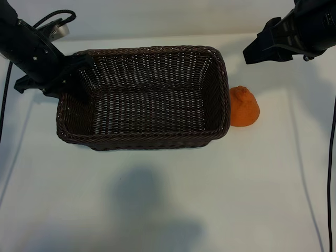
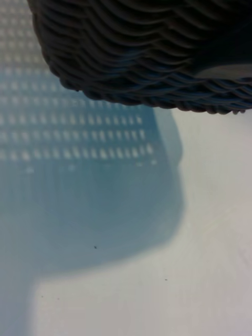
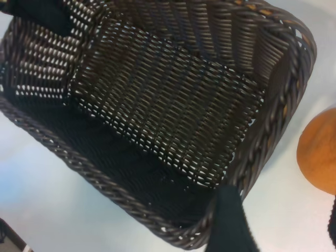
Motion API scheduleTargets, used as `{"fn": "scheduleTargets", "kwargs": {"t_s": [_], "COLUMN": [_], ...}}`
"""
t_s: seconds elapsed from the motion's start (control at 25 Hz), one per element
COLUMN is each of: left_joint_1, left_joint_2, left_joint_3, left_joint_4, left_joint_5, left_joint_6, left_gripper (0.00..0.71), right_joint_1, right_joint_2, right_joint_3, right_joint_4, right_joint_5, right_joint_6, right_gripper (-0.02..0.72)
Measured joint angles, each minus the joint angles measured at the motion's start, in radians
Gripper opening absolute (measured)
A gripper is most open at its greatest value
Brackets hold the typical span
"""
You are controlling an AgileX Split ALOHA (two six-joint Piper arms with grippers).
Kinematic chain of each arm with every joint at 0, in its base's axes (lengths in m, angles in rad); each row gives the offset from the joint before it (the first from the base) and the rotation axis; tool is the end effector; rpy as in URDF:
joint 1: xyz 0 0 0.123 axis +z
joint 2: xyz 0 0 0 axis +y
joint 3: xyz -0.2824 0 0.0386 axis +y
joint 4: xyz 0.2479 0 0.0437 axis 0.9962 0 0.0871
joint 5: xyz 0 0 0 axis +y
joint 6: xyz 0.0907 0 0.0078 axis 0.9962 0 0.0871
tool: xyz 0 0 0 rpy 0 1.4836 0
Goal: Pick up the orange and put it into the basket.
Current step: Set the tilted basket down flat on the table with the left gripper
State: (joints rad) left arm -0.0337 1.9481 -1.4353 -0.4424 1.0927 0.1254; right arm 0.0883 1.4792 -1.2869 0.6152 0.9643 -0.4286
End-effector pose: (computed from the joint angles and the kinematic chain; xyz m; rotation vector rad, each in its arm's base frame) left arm 0.3839 -0.0476 0.2039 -0.0553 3.0122 -0.6025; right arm 0.3044 0.0703 0.3370 -0.3591 2.4642 0.6423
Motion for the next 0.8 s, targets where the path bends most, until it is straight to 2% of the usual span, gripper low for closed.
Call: {"fn": "scheduleTargets", "kwargs": {"t_s": [0.8], "left_joint_1": [-0.007], "left_joint_2": [0.141], "left_joint_3": [0.000], "left_joint_4": [-0.051], "left_joint_5": [-0.116], "left_joint_6": [0.022], "left_gripper": [0.149], "right_joint_1": [0.000], "right_joint_2": [0.000], "right_joint_3": [0.000], "right_joint_4": [0.000], "right_joint_5": [-0.004], "right_joint_6": [0.000], "right_gripper": [0.447]}}
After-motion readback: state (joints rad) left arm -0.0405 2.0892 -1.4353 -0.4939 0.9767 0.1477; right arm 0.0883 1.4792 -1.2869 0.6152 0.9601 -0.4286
